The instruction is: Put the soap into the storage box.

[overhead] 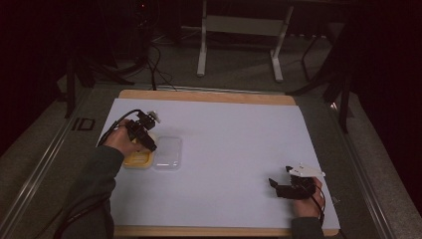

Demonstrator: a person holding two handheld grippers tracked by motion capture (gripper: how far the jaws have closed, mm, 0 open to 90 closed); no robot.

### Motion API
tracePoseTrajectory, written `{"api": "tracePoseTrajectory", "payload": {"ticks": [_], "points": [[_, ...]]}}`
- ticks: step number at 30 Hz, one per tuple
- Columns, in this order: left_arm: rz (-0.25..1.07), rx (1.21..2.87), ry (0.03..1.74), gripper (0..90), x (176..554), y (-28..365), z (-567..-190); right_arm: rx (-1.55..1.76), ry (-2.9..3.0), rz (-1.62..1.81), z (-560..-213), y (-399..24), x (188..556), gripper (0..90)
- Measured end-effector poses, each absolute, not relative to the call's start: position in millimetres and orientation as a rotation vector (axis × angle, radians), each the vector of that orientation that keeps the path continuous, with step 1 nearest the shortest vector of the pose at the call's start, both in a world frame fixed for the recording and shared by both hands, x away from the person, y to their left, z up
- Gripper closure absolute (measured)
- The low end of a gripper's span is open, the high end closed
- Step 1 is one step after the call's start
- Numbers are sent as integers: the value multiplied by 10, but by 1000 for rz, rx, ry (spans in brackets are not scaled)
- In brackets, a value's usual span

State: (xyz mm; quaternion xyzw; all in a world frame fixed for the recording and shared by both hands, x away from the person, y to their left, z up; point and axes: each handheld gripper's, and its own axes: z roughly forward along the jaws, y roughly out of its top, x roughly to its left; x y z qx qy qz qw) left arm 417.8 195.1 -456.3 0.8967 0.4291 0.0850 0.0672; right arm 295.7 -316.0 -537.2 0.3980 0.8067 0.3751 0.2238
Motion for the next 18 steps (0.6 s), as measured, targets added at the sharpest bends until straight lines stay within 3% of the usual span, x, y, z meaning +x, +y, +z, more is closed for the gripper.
{"api": "tracePoseTrajectory", "payload": {"ticks": [18], "points": [[281,2649,1378,256,4180,2094,-4568,1099,2228,1034,-5373,-3158,2957,154]]}}
